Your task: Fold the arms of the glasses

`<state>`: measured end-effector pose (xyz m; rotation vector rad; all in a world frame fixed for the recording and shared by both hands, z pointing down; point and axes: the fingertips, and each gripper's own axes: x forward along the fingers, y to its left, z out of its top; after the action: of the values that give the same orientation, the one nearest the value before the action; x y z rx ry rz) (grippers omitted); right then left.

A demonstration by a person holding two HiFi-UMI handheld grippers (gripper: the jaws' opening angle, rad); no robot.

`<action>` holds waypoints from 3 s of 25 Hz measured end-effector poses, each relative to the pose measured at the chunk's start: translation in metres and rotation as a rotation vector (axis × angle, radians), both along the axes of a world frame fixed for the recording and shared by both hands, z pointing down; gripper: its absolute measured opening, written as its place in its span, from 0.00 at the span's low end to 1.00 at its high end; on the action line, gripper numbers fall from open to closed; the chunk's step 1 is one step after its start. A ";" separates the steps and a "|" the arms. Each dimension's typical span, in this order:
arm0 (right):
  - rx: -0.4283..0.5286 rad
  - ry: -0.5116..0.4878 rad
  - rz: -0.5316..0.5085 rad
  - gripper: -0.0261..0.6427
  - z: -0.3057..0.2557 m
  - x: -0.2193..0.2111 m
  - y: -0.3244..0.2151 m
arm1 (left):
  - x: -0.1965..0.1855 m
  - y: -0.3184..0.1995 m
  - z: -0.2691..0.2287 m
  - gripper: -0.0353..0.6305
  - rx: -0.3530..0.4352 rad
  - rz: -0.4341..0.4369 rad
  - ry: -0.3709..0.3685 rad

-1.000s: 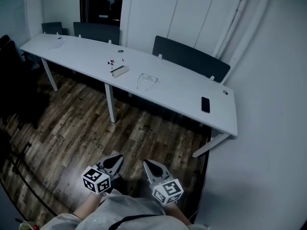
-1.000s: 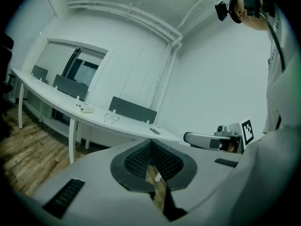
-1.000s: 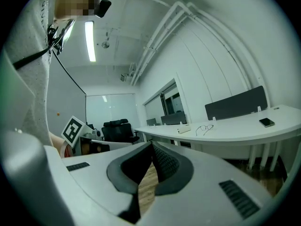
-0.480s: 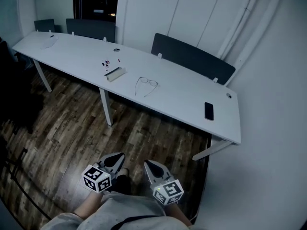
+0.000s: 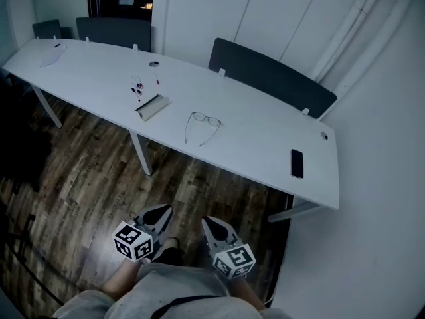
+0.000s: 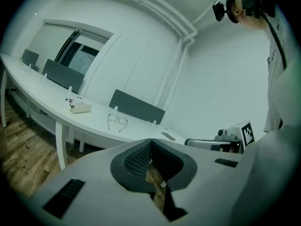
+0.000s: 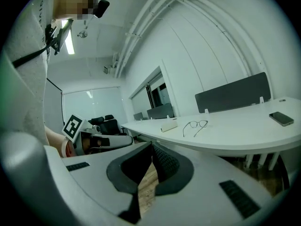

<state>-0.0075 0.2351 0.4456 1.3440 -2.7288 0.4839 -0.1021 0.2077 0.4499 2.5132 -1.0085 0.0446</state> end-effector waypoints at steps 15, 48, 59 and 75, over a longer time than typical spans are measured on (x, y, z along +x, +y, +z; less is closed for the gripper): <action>-0.030 0.042 0.039 0.06 0.017 -0.020 -0.148 | -0.027 -0.152 0.019 0.08 0.013 0.013 -0.020; 0.011 0.612 -0.103 0.10 0.087 0.061 -0.388 | -0.009 -0.362 0.083 0.24 -0.051 -0.039 -0.199; 0.280 1.295 -0.401 0.31 0.133 0.076 -0.437 | -0.013 -0.421 0.096 0.26 -0.068 -0.108 -0.215; 0.515 1.309 -0.456 0.25 0.134 0.068 -0.460 | -0.014 -0.459 0.103 0.28 -0.071 -0.139 -0.298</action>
<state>0.0603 -0.2252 0.5792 0.5831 -1.8618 -0.8735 -0.1164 -0.2509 0.5528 2.4106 -1.2711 0.4162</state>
